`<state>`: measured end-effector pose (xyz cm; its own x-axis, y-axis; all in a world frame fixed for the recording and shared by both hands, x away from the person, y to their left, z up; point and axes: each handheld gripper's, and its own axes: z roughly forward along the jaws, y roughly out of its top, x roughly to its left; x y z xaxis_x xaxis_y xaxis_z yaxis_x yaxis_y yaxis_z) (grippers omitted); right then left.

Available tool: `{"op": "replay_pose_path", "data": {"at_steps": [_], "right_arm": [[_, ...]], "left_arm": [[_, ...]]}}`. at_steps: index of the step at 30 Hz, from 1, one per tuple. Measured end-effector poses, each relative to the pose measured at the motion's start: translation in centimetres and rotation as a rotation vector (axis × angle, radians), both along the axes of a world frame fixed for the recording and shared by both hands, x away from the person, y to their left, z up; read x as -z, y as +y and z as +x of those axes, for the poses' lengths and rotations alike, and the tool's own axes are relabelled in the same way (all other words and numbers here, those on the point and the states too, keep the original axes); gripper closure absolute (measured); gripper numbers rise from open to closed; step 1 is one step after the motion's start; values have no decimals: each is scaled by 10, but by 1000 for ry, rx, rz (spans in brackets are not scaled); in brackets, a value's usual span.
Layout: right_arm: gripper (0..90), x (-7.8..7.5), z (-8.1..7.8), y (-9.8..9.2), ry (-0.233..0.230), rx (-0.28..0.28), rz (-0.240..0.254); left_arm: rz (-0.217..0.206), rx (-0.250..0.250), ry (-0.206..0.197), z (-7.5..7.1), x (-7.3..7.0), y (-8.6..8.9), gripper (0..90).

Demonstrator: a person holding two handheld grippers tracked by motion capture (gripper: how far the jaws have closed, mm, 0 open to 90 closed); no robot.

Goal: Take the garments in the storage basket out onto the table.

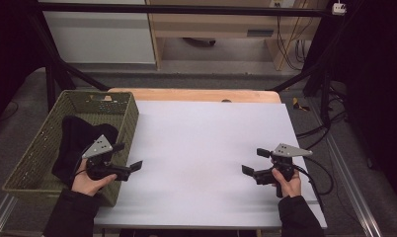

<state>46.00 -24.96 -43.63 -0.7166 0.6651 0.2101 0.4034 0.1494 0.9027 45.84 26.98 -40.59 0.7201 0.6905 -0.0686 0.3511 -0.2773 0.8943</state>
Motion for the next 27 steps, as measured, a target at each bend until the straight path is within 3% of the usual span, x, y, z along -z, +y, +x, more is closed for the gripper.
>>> {"op": "replay_pose_path", "data": {"at_steps": [27], "right_arm": [[27,1,0,-1,3,-6,-4]], "left_arm": [[5,-20,9,2,-4,1,4]]}}
